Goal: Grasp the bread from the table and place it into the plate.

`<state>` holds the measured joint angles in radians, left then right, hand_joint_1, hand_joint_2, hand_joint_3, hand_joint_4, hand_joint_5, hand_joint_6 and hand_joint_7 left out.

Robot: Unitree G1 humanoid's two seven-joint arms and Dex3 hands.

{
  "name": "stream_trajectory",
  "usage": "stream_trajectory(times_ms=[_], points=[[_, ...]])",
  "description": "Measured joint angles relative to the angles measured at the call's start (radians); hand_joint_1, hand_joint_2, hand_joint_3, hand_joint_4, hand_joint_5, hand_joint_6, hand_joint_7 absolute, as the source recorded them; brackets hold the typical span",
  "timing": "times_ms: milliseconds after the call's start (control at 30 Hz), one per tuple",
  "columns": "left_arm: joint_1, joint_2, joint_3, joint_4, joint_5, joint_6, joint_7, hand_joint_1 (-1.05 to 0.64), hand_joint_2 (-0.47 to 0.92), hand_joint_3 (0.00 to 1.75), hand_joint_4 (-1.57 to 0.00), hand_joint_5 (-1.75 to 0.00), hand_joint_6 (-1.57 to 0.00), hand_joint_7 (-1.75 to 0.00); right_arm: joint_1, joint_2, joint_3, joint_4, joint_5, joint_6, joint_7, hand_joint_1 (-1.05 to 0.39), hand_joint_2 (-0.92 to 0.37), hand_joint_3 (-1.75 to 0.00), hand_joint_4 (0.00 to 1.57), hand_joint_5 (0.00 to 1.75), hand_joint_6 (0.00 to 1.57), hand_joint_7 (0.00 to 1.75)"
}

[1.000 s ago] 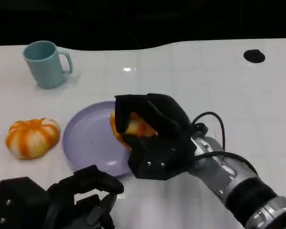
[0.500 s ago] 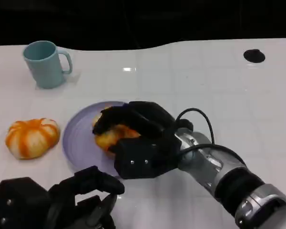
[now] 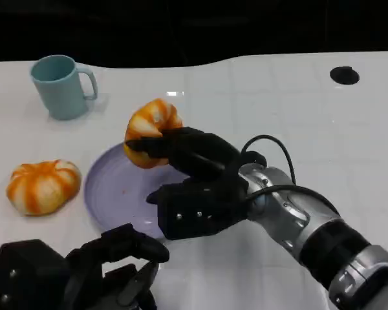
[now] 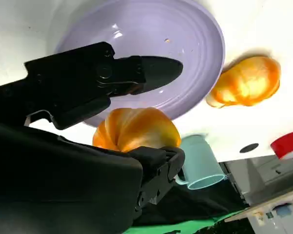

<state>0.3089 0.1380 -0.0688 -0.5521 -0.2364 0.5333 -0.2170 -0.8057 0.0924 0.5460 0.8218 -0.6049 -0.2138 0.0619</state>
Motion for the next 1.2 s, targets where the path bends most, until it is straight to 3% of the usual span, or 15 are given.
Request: stream_trajectory(times_ms=[33,233,800,967,1200], points=[[0.0,0.0,0.0,0.0,0.0,0.001,0.0,-0.3,0.73,0.83,-0.67,-1.75,-0.61,-1.34,0.003,-0.004,0.001,-0.011,0.0,0.002,0.008,-0.84,-0.92,-0.35,0.04,0.07,0.12,0.0],[0.0,0.0,-0.002,-0.001,0.002,0.002,0.001,-0.29,0.73,0.84,-0.67,-1.75,-0.61,-1.34,0.018,-0.015,0.003,-0.053,0.005,0.016,0.043,-0.79,-0.92,-0.31,0.57,0.34,0.05,0.0],[-0.001,0.0,-0.003,-0.001,0.012,0.004,0.001,-0.31,0.73,0.84,-0.68,-1.75,-0.62,-1.33,0.027,-0.016,0.001,-0.063,0.008,0.017,0.04,-0.73,-0.92,-0.26,0.65,0.2,0.07,0.02],[-0.002,0.0,-0.003,-0.001,0.012,0.004,0.001,-0.3,0.73,0.85,-0.7,-1.75,-0.62,-1.33,0.027,-0.022,0.001,-0.064,0.008,0.001,0.02,-0.7,-0.92,-0.3,0.65,0.2,0.17,0.07],[-0.008,0.0,-0.003,-0.001,0.012,0.005,0.001,-0.3,0.71,0.87,-0.66,-1.75,-0.61,-1.34,0.069,-0.069,-0.007,-0.163,0.006,-0.037,-0.014,-0.58,-0.92,-0.2,0.72,0.25,0.46,0.18]])
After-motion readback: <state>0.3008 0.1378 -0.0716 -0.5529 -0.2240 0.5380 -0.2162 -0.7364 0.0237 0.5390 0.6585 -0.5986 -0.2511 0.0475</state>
